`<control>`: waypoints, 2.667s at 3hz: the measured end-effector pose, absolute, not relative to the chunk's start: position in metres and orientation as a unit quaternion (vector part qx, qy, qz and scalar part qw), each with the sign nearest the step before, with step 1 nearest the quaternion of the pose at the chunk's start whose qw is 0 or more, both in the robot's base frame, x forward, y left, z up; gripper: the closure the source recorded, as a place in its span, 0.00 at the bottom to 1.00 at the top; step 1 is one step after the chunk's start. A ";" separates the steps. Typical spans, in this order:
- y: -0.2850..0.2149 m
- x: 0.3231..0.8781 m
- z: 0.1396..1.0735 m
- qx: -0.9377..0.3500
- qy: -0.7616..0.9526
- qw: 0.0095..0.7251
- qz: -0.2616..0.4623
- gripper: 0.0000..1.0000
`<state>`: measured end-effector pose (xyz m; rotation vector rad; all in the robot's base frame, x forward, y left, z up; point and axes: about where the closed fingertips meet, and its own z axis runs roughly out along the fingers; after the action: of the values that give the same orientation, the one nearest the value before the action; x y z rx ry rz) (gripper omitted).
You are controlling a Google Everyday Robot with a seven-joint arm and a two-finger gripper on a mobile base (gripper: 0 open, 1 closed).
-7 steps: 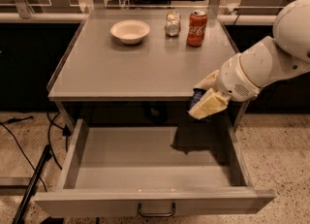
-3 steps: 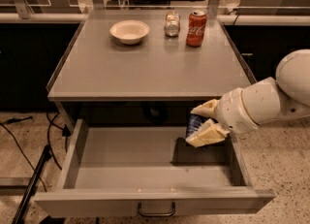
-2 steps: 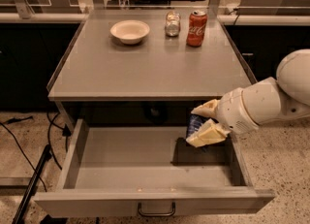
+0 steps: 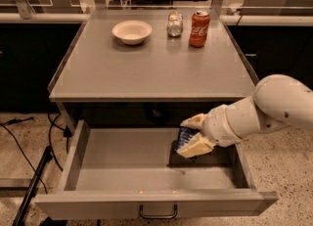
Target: Place rxbar blueberry into top drawer
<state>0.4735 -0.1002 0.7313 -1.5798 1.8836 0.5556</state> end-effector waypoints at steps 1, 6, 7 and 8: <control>-0.085 0.480 0.694 -0.610 0.691 0.321 0.218 1.00; -0.079 0.492 0.610 -0.625 0.679 0.309 0.232 1.00; -0.075 0.490 0.602 -0.631 0.667 0.321 0.232 1.00; -0.074 0.490 0.602 -0.632 0.666 0.321 0.232 0.81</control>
Offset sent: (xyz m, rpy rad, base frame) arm -0.0007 0.0292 -0.1048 0.0066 -0.0623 0.1141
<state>0.4902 -0.0744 0.6019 -1.6604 1.7504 0.6100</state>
